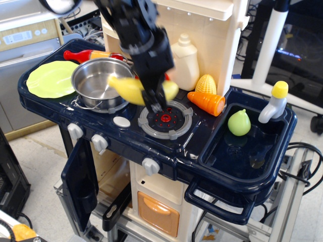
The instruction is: Put banana in pot or pan
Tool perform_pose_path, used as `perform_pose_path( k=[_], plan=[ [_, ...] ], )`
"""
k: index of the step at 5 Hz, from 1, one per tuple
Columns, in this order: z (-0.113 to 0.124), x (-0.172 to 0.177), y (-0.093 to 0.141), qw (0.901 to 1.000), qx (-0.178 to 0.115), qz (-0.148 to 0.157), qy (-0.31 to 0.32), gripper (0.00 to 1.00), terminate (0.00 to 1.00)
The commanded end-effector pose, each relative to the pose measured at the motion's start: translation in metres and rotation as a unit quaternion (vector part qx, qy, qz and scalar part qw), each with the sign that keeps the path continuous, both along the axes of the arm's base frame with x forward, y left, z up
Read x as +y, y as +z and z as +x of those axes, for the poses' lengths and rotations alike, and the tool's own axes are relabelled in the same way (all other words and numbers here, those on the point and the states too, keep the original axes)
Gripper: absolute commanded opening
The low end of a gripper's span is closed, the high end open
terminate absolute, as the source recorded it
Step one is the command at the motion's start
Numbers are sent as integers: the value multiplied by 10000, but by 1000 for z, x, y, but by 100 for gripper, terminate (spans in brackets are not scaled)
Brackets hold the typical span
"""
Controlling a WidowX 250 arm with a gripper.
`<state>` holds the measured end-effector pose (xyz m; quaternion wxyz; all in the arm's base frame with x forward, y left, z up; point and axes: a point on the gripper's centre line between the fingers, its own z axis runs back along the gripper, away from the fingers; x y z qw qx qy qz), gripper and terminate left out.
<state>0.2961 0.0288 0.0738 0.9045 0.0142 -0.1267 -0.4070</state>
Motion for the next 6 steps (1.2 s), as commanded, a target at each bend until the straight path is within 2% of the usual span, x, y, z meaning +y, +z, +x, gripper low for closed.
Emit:
perform_pose_path(
  k=[1, 2, 3, 4, 5, 6],
  plan=[
    [10, 51, 42, 9983, -339, 455, -145, 0, 0],
    [17, 73, 36, 9966, -595, 502, -286, 0, 0],
    [27, 86, 26, 9973, -690, 34, -239, 0, 0],
    [27, 86, 26, 9973, -690, 34, -239, 100, 0],
    [27, 86, 26, 9973, -690, 34, -239, 100, 0],
    [27, 86, 26, 9973, -690, 34, -239, 100, 100]
  ],
)
